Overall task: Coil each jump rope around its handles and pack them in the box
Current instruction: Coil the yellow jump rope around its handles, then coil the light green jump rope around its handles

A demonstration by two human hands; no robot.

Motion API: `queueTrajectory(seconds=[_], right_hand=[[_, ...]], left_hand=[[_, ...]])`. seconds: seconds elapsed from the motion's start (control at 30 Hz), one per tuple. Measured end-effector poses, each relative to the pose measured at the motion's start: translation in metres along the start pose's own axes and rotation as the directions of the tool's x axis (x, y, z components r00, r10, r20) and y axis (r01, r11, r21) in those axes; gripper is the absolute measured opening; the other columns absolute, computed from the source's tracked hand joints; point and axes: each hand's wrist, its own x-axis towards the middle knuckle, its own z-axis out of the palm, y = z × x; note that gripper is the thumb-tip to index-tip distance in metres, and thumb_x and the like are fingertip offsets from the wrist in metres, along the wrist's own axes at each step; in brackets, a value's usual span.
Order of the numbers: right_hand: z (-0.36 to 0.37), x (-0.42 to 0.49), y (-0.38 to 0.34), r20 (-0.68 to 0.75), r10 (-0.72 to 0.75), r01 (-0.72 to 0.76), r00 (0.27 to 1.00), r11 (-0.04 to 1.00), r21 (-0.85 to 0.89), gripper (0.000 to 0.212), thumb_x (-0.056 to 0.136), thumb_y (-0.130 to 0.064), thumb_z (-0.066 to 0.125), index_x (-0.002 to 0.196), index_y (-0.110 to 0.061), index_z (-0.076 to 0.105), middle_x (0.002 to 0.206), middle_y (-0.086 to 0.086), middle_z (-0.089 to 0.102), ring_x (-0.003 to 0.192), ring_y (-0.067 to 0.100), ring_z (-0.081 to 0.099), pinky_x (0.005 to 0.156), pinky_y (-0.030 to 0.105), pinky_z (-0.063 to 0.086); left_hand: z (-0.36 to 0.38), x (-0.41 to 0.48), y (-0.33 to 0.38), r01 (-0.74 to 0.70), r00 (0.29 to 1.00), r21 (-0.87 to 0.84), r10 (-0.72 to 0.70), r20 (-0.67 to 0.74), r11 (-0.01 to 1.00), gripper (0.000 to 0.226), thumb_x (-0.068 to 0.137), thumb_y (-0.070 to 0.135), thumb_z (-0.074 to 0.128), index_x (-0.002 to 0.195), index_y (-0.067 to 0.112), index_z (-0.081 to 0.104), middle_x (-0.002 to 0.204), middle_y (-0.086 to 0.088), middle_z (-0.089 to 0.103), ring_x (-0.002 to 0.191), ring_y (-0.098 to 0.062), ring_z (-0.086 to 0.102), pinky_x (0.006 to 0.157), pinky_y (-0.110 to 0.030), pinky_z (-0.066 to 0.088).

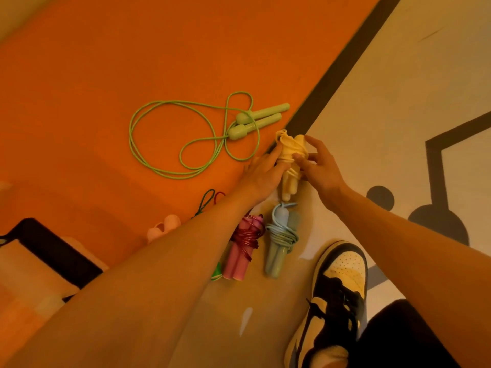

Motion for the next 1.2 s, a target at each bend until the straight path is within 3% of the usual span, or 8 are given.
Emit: queueTrajectory(seconds=[0.1, 0.23, 0.33, 0.47, 0.57, 0.77, 1.0, 1.2], right_hand=[[0.005, -0.003, 0.006, 0.02, -0.03, 0.031, 0.999, 0.998, -0.063, 0.055, 0.095, -0.025, 0.066, 0.144, -0.033, 0.042, 0.122, 0.01, 0.059, 0.099, 0.019, 0.062, 0.072, 0.026, 0.052], [0.007, -0.006, 0.005, 0.0, -0.063, 0.062, 0.998, 0.976, -0.207, 0.06, 0.092, -0.034, 0.069, 0.146, -0.032, 0.042, 0.132, 0.009, 0.057, 0.111, 0.022, 0.06, 0.095, 0.039, 0.051], [0.002, -0.002, -0.002, -0.031, -0.106, 0.088, 0.994, 0.931, -0.355, 0.064, 0.09, -0.047, 0.066, 0.147, -0.033, 0.04, 0.135, 0.014, 0.054, 0.12, 0.031, 0.056, 0.101, 0.049, 0.047], [0.003, 0.011, -0.028, -0.012, -0.223, 0.179, 0.975, 0.813, -0.554, 0.065, 0.092, -0.052, 0.06, 0.15, -0.03, 0.037, 0.134, 0.022, 0.053, 0.126, 0.039, 0.047, 0.102, 0.046, 0.04], [0.017, 0.029, -0.051, 0.069, -0.328, 0.294, 0.942, 0.706, -0.644, 0.064, 0.093, -0.05, 0.06, 0.149, -0.028, 0.039, 0.128, 0.023, 0.055, 0.12, 0.042, 0.048, 0.097, 0.045, 0.04], [0.052, 0.076, -0.082, 0.233, -0.346, 0.402, 0.909, 0.579, -0.709, 0.059, 0.092, -0.033, 0.065, 0.146, -0.027, 0.043, 0.127, 0.021, 0.055, 0.122, 0.043, 0.049, 0.098, 0.053, 0.043], [0.054, 0.111, -0.089, 0.39, -0.303, 0.493, 0.87, 0.483, -0.724, 0.047, 0.095, -0.025, 0.063, 0.14, -0.02, 0.051, 0.129, 0.016, 0.06, 0.119, 0.038, 0.054, 0.097, 0.044, 0.042], [0.043, 0.126, -0.086, 0.442, -0.314, 0.54, 0.84, 0.411, -0.734, 0.037, 0.094, -0.019, 0.063, 0.131, -0.017, 0.06, 0.125, 0.014, 0.063, 0.115, 0.037, 0.056, 0.096, 0.044, 0.04]], left_hand=[[0.002, 0.002, -0.011, 0.036, 0.999, 0.027, -0.036, -0.001, 0.999, 0.067, 0.085, 0.051, 0.043, 0.149, 0.05, 0.026, 0.159, 0.006, 0.034, 0.144, -0.025, 0.032, 0.115, -0.054, 0.029], [-0.005, -0.008, -0.01, 0.075, 0.997, 0.034, -0.075, -0.013, 0.997, 0.059, 0.087, 0.052, 0.042, 0.144, 0.037, 0.046, 0.151, 0.002, 0.046, 0.138, -0.022, 0.04, 0.113, -0.049, 0.033], [-0.025, -0.019, -0.004, 0.133, 0.988, 0.128, -0.121, -0.098, 0.983, 0.061, 0.085, 0.055, 0.042, 0.135, 0.021, 0.057, 0.133, -0.005, 0.058, 0.128, -0.028, 0.049, 0.105, -0.048, 0.037], [-0.064, -0.028, -0.003, 0.114, 0.982, 0.249, -0.071, -0.177, 0.962, 0.076, 0.081, 0.062, 0.032, 0.144, 0.025, 0.05, 0.142, -0.005, 0.054, 0.13, -0.026, 0.047, 0.109, -0.042, 0.033], [-0.092, -0.031, -0.011, 0.137, 0.97, 0.307, -0.064, -0.236, 0.942, 0.087, 0.074, 0.069, 0.023, 0.147, 0.026, 0.047, 0.139, -0.009, 0.055, 0.131, -0.031, 0.044, 0.11, -0.048, 0.032], [-0.117, -0.037, -0.032, 0.156, 0.929, 0.345, -0.019, -0.369, 0.926, 0.084, 0.08, 0.07, 0.026, 0.15, 0.027, 0.042, 0.132, -0.007, 0.057, 0.124, -0.031, 0.046, 0.105, -0.048, 0.035], [-0.11, -0.023, -0.041, 0.104, 0.929, 0.366, 0.042, -0.369, 0.925, 0.069, 0.089, 0.057, 0.04, 0.15, 0.023, 0.042, 0.129, -0.008, 0.057, 0.118, -0.031, 0.047, 0.099, -0.041, 0.033], [-0.082, -0.001, -0.019, -0.091, 0.891, 0.412, 0.259, -0.373, 0.906, 0.047, 0.092, 0.04, 0.048, 0.121, 0.008, 0.065, 0.112, -0.014, 0.062, 0.102, -0.034, 0.057, 0.089, -0.043, 0.045]])
